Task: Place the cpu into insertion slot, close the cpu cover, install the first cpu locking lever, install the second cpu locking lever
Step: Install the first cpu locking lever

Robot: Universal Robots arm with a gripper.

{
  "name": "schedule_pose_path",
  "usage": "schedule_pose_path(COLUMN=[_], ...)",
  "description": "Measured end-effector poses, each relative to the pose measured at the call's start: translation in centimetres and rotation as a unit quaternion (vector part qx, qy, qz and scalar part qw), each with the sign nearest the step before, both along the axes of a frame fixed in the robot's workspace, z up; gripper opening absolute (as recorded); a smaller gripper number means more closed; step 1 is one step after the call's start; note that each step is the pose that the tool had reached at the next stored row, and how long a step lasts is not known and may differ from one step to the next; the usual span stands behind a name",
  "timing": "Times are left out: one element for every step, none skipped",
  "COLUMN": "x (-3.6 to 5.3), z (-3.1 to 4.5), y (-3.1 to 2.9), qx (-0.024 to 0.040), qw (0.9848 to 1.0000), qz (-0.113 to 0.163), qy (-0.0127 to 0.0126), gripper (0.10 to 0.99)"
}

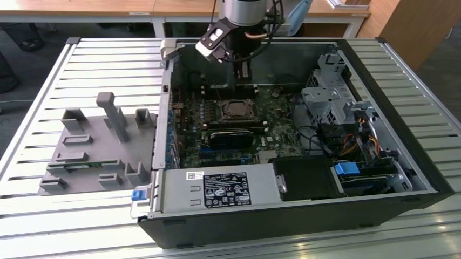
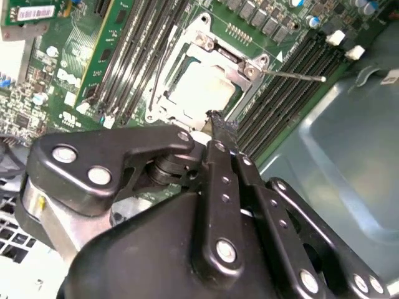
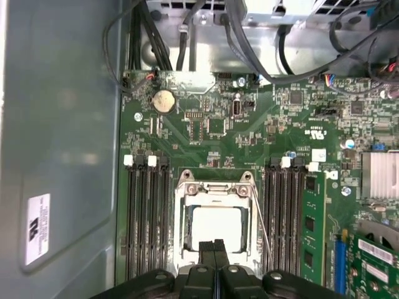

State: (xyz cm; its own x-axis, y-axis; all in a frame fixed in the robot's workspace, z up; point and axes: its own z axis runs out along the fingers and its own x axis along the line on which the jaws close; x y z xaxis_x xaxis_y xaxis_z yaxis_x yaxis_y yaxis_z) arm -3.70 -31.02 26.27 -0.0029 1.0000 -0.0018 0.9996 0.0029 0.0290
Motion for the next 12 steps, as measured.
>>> schedule_pose_path(x=[0.00,0.00,0.00,0.00,0.00,0.00,0.00,0.00,0.00,0.00,0.00,0.00], z=[0.20,0.37,0.52,0.59,0.59,0.60,0.60,0.60,0.60,0.60,0.60,0.60], y=[0.00,0.00,0.00,0.00,0.00,0.01,0.01,0.00,0.00,0.00,0.00,0.00], qx=[0.0000,0.0001,0.0000,0.0000,0.0001,0.0001,0.0001,0.0000,0.0000,0.0000,0.0000,0.0000], qw=[1.0000,1.0000,1.0000,1.0000,1.0000,0.9999,0.9998,0.9996,0.9993,0.9989,0.9984,0.9978], qz=[0.000,0.000,0.000,0.001,0.004,0.011,0.020,0.029,0.038,0.047,0.057,0.066], qy=[0.0000,0.0000,0.0000,0.0000,-0.0001,0.0000,0.0000,0.0000,0.0000,0.0000,0.0000,0.0000], gripper=[0.106,0.106,0.106,0.106,0.106,0.106,0.106,0.106,0.106,0.106,0.106,0.106])
